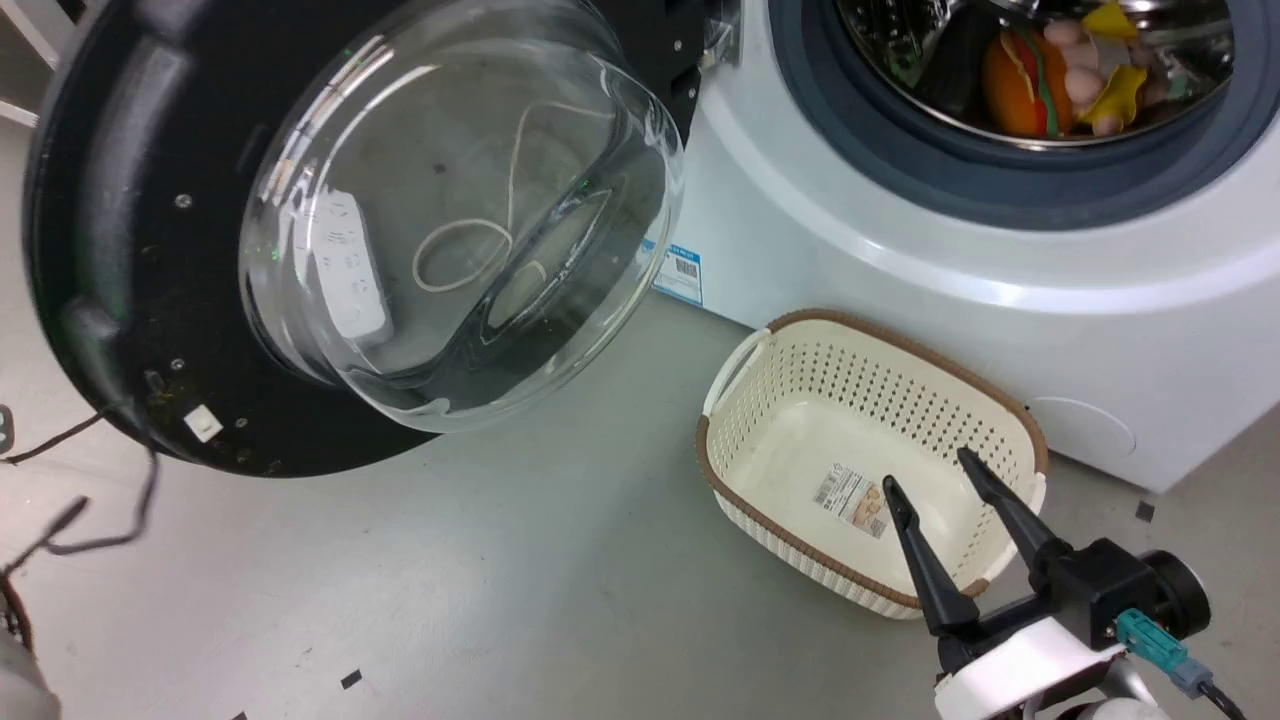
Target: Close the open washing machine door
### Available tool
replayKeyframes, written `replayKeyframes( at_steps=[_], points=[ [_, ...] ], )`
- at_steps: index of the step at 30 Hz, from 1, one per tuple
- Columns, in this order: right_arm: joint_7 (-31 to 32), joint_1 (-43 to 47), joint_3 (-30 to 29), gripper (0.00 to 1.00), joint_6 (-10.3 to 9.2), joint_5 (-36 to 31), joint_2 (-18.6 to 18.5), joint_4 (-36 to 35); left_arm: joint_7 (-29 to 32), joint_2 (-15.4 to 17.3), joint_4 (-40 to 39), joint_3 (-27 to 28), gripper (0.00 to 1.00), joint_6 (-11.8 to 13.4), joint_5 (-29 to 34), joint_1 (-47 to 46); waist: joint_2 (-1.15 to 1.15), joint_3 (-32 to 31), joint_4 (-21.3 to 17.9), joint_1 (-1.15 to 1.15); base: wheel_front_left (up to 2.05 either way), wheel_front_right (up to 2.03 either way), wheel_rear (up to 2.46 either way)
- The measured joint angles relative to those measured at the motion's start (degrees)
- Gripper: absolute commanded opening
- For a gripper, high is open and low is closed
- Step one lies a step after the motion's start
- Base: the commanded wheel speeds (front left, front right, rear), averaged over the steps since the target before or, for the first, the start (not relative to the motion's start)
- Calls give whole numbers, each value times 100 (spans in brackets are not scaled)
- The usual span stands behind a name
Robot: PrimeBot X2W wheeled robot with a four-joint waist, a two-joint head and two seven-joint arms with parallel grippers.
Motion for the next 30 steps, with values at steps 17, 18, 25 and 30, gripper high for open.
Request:
replayKeyframes(
  at_steps=[17, 18, 25, 30],
  points=[
    [-98, -27, -7, 100, 0, 59, -43, 115, 2023, -55, 86, -80, 0, -355, -1160, 368, 0, -103, -73, -1, 0, 0, 0],
    [-99, -27, -9, 100, 0, 59, -41, 126, 2106, -134, 8, -125, 0, -391, -1191, 483, 0, -135, -74, -2, 0, 0, 0],
    [-205, 33, -213, 100, 0, 108, 132, 325, 2907, -949, -1210, -442, 0, -600, -1574, 1890, 0, -522, -150, -2, 0, 0, 0],
    [-287, 125, -513, 100, 0, 104, 298, 372, 3018, -1385, -2112, -1343, 0, -505, -1760, 3040, 0, -797, -415, -2, 0, 0, 0]
  ],
)
